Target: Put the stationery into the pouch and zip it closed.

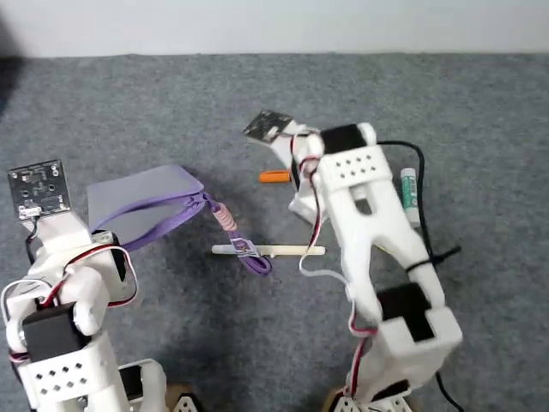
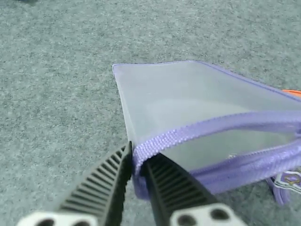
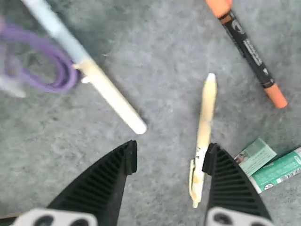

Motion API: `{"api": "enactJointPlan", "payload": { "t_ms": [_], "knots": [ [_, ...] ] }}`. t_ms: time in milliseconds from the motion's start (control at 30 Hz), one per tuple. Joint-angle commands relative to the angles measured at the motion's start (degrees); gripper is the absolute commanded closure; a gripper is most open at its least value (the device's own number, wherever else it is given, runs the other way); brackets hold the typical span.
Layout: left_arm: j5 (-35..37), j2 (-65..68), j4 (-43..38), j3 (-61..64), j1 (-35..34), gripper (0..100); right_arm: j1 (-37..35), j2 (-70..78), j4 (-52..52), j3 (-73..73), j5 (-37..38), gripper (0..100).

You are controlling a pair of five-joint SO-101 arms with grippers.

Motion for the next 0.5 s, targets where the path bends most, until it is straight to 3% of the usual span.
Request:
{"api": "enactJointPlan", "payload": {
  "t_ms": [0,233,467],
  "knots": [
    [0.44,0.09,0.44,-3.21,-0.18,98,4.00,5.14,2.24,-8.18,0.88,76.9],
    [0.44,0.09,0.53,-3.21,-0.18,98,6.90,18.51,2.15,-16.62,6.95,77.1],
    [0.70,0.09,0.53,-3.21,-0.18,98,7.60,30.73,1.71,-27.52,7.47,77.2]
  ]
}}
